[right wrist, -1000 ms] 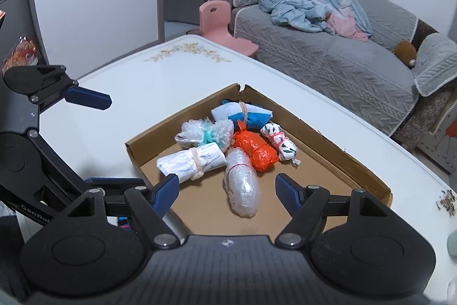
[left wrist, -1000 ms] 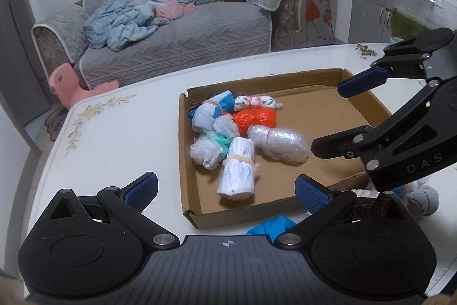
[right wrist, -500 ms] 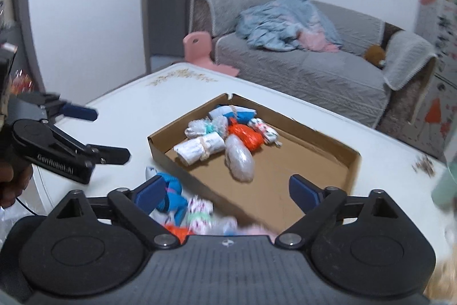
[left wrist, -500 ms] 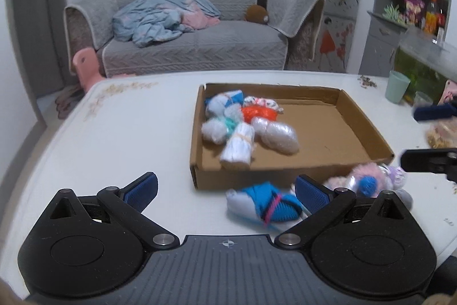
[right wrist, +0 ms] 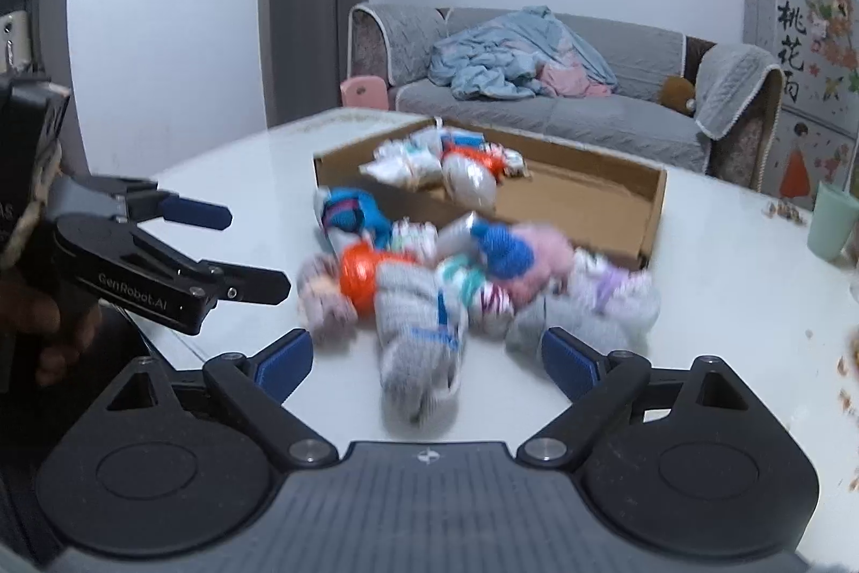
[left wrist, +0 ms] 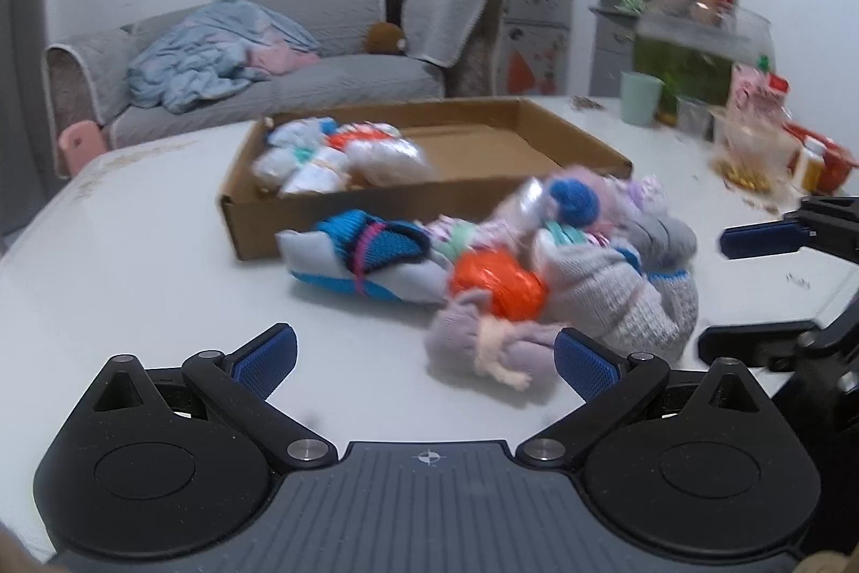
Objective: Organize objects
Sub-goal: 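Move both tools back to the sock pile on the table, then grasp the lilac sock roll with the left tool while the right tool grasps the grey knit sock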
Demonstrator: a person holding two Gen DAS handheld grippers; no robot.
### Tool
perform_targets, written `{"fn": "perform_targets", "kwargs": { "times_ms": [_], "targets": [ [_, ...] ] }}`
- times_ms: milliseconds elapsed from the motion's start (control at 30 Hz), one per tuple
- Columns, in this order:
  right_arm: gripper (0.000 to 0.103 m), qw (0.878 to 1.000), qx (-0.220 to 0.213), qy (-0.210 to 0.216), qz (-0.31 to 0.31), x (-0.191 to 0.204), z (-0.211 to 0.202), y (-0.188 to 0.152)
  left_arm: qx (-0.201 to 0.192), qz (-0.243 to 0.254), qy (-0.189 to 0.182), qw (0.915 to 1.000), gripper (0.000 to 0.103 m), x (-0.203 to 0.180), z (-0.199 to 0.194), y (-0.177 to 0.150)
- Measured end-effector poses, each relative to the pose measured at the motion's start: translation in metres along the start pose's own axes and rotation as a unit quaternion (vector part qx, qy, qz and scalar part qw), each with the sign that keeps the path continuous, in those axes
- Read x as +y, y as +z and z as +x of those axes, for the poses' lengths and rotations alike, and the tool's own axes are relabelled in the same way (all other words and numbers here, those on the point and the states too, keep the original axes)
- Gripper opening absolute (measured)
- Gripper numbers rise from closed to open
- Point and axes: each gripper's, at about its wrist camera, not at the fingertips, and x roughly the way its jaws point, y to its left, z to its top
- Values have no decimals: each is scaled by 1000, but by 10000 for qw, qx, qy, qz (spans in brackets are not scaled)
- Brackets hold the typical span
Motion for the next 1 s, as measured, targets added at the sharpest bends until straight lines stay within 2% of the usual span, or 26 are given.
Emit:
{"fn": "perform_targets", "kwargs": {
  "times_ms": [233,467,500,533,600,733,1000],
  "targets": [
    [82,9999,56,31,117,-9,15,-4,140,27,-256,9996,102,-9,23,-5],
    [70,9997,116,152,167,-10,22,-16,111,9,-477,9988,100,-12,36,-4],
    [63,9996,132,183,163,-9,23,-17,105,10,-534,9985,97,-12,38,-3],
    [59,9996,137,198,153,-9,23,-18,99,-11,-589,9982,95,-12,39,-3],
    [53,9995,133,213,165,-8,25,-19,118,-112,-735,9972,83,-11,43,-2],
    [36,9991,89,303,266,-11,26,-20,50,-43,-778,9969,72,-13,45,-2],
    [33,9990,-11,327,307,-14,19,-19,44,54,-809,9967,68,-15,38,-3]
  ]
}}
